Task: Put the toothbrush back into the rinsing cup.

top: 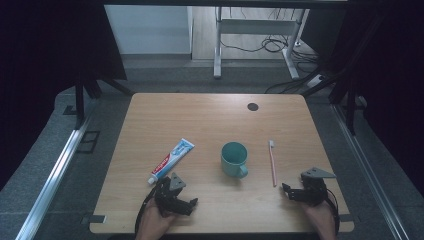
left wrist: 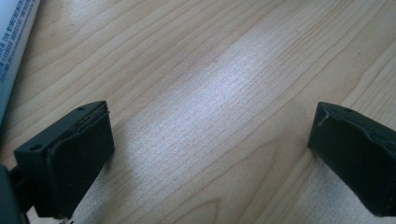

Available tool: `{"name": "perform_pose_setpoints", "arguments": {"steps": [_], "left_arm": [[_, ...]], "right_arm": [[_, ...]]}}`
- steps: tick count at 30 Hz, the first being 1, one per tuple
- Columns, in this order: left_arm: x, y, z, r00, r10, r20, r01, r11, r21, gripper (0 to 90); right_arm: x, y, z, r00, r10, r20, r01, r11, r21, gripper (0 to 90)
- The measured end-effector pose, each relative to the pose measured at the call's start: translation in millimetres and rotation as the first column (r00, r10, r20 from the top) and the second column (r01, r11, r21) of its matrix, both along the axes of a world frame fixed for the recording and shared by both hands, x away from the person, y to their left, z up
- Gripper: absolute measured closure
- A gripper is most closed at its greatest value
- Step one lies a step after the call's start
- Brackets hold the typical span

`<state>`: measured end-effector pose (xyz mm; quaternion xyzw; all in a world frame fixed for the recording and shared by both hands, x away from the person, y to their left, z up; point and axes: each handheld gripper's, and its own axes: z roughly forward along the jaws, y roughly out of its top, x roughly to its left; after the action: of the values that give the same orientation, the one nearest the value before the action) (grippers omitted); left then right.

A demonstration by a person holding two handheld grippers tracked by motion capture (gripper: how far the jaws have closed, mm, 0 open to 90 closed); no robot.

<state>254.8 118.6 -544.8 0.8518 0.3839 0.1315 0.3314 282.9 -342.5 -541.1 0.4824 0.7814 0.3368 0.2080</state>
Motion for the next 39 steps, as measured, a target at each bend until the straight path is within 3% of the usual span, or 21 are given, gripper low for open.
{"name": "perform_pose_setpoints", "arguments": {"steps": [20, 39], "left_arm": [[-0.2, -0.1, 0.0, 1.0, 0.001, 0.0, -0.001, 1.0, 0.0, 0.1], [-0.2, -0.1, 0.0, 1.0, 0.001, 0.0, -0.001, 1.0, 0.0, 0.1]], "right_arm": [[1.0, 1.6, -0.4, 0.9997, 0.023, -0.01, -0.023, 1.0, -0.005, 7.6], [-0.2, 3.2, 9.2, 0.9988, 0.033, -0.035, -0.033, 0.999, 0.013, 13.1]]}}
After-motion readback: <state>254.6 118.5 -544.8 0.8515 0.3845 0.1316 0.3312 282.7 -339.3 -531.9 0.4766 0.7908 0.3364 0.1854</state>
